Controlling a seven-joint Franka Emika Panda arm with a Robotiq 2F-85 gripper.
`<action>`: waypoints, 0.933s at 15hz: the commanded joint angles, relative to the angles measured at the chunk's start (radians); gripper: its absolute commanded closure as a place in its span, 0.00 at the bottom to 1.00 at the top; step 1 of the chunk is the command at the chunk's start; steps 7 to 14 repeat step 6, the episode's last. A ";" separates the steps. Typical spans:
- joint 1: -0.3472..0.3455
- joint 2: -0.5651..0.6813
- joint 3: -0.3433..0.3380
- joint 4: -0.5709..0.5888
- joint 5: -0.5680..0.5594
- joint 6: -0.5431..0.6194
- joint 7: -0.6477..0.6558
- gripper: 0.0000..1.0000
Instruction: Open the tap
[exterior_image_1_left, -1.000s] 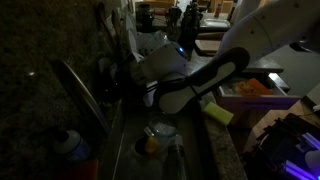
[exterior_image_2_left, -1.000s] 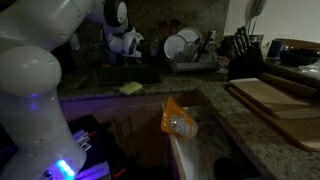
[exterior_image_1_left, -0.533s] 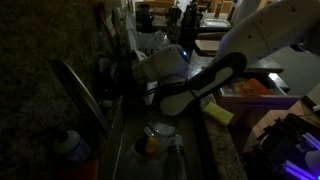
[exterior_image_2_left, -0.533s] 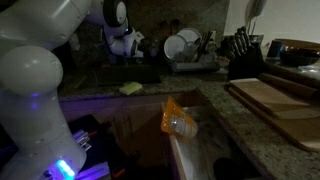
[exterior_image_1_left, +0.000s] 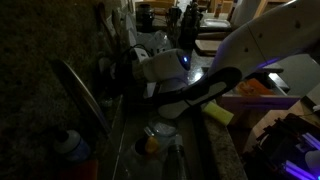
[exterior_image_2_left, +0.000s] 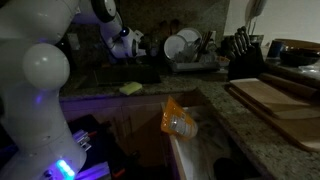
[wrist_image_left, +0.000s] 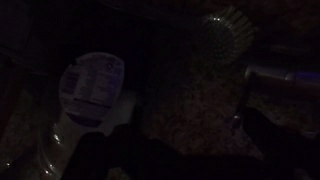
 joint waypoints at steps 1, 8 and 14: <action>0.075 -0.009 -0.100 -0.017 0.057 0.028 -0.001 0.00; 0.075 0.000 -0.088 0.000 0.063 0.009 0.009 0.00; 0.075 0.000 -0.088 0.000 0.063 0.009 0.009 0.00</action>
